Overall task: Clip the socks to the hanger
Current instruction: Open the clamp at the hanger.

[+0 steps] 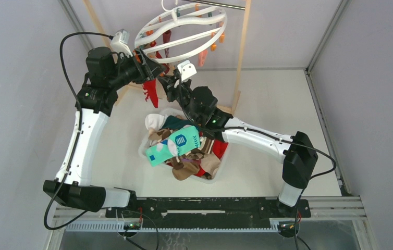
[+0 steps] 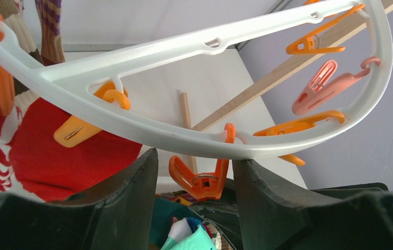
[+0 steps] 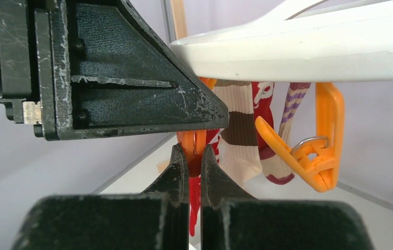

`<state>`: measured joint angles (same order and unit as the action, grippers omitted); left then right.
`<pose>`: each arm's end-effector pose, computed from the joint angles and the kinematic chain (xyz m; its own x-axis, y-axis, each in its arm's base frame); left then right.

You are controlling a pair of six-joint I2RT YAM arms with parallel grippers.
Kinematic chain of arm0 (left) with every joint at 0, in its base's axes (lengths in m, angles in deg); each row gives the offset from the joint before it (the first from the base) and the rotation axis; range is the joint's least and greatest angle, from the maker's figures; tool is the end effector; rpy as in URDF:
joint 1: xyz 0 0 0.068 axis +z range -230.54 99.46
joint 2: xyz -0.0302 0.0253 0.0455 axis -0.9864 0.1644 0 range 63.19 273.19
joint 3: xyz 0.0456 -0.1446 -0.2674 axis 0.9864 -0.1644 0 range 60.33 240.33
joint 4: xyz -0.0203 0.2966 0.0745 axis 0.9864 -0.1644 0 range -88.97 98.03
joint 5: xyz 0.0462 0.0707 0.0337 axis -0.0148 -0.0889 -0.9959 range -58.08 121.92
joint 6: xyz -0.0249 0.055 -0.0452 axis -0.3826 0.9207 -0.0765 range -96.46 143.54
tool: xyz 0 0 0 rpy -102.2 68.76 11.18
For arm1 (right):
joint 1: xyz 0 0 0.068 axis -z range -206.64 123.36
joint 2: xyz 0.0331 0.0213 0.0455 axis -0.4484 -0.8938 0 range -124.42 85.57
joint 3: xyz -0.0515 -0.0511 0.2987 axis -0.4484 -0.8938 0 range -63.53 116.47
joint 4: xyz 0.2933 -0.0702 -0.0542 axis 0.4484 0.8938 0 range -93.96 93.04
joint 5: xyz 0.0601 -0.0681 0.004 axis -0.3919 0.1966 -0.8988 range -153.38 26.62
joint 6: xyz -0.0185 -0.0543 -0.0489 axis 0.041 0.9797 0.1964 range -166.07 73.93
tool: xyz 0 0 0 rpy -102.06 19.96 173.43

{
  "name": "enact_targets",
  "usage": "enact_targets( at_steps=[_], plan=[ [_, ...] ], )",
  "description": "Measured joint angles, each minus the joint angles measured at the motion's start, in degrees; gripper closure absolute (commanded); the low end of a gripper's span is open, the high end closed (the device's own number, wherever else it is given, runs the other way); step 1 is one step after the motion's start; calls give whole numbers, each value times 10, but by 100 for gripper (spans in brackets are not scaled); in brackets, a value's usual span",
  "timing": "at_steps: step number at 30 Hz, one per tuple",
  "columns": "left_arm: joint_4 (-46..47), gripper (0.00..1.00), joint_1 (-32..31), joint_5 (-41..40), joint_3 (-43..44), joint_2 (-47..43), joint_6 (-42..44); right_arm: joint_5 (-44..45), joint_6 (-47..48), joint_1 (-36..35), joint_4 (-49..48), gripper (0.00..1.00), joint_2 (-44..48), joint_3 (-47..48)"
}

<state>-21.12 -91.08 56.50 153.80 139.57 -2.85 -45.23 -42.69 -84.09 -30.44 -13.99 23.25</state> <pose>0.3298 -0.0883 0.5205 -0.4357 -0.3301 -0.8374 0.4158 0.7513 -0.5125 0.2852 0.4098 0.4345 0.1647 0.1541 -0.9742 -0.6294 0.7769 0.0165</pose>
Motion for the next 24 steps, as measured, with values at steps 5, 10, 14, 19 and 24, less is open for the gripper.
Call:
enact_targets(
  at_steps=[5,10,14,19,24],
  plan=[
    [-9,40,-1,-9,10,1,0,4,4,-1,-7,100,-2,0],
    [-8,46,-5,-20,10,1,0,8,5,-1,-7,100,-4,3],
    [-6,50,-8,-27,10,0,0,11,7,-2,-7,100,-8,6],
    [-5,63,-11,-35,10,0,-1,17,9,-4,-8,100,-10,7],
    [3,88,-13,-39,10,0,-3,21,10,-4,-8,93,-10,7]
  ],
)
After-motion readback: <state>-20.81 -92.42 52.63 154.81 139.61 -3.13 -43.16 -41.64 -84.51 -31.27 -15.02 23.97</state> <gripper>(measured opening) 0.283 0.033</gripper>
